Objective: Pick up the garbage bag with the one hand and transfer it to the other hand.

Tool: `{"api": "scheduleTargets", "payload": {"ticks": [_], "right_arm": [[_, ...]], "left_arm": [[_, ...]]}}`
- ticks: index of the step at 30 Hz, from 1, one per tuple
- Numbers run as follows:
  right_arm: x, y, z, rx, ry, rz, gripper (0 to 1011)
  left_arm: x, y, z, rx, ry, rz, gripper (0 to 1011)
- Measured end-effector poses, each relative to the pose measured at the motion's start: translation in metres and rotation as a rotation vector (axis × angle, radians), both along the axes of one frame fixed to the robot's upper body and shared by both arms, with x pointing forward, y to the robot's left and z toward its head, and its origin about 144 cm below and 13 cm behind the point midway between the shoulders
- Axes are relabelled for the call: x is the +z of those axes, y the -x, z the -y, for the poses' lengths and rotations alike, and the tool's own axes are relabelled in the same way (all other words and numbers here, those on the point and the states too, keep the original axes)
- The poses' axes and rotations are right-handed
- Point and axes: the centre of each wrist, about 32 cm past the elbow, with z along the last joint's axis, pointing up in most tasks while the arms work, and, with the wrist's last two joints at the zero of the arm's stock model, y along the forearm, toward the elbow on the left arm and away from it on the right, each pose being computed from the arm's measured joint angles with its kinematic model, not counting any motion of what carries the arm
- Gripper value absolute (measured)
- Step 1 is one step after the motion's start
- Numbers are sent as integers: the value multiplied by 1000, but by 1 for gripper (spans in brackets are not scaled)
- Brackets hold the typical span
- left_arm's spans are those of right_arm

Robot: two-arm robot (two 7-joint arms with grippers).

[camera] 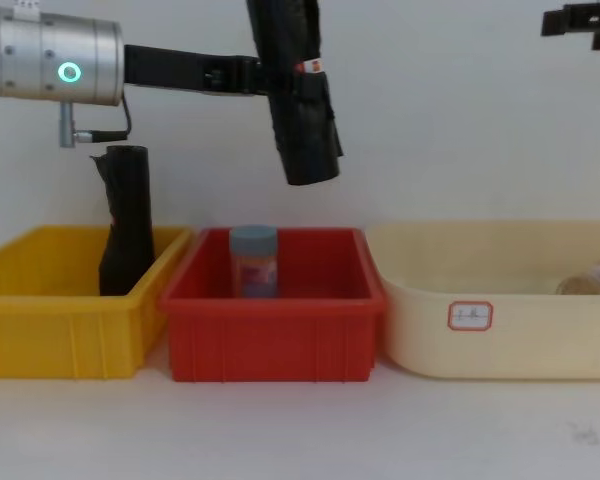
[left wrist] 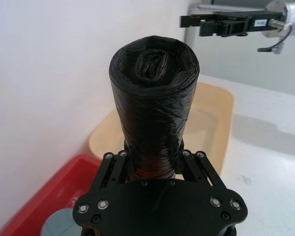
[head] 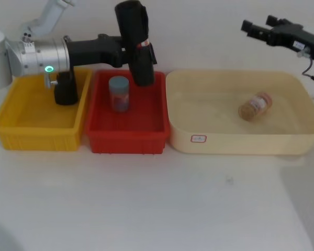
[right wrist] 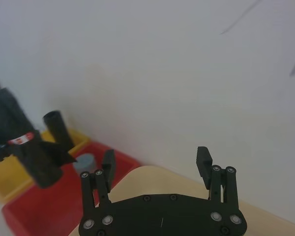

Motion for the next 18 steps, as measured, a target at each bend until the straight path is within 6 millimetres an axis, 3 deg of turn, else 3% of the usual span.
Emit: {"api": "scheduleTargets", "payload": {"ticks": [18], "right_arm": [[-13,10,-23,270,133,76,1001]], "left_arm": [[5,0,29,-116,-70,16,411]]}}
